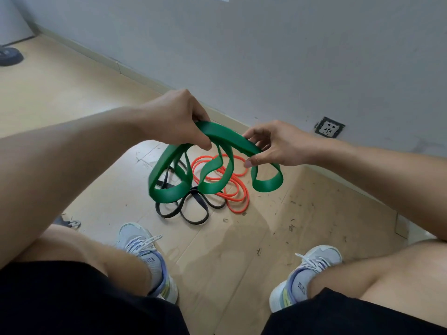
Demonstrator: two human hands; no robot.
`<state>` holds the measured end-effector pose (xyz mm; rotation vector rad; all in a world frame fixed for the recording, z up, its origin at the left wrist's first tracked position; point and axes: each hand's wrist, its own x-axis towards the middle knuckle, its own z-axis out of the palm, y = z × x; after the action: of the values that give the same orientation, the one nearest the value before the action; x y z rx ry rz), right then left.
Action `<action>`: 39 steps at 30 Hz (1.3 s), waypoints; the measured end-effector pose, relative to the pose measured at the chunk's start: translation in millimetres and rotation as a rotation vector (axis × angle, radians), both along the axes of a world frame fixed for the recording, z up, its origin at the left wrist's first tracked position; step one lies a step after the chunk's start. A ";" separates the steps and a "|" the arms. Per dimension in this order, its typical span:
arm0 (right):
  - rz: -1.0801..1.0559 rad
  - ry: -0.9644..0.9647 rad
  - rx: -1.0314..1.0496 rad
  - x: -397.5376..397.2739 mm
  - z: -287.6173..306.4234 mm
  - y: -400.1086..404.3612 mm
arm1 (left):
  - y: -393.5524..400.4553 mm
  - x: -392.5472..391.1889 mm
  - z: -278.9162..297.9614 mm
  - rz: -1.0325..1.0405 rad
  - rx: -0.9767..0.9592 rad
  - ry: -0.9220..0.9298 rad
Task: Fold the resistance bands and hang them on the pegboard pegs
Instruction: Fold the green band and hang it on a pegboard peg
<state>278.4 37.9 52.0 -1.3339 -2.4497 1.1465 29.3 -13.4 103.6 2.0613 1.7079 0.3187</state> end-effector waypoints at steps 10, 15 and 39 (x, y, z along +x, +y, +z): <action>0.033 0.234 -0.063 -21.1 -6.9 -11.3 | -2.8 6.8 -2.5 -0.011 -0.039 -0.129; -0.027 0.359 -0.053 -30.4 -8.0 -15.3 | -0.7 4.7 -1.5 0.003 -0.040 -0.217; -0.060 0.154 -0.043 -17.5 -9.3 -10.7 | 0.6 -1.2 5.0 0.175 -0.107 -0.682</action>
<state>260.9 27.3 42.7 -1.2701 -2.2741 1.2449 28.1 -12.8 108.5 1.4789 1.4267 0.8520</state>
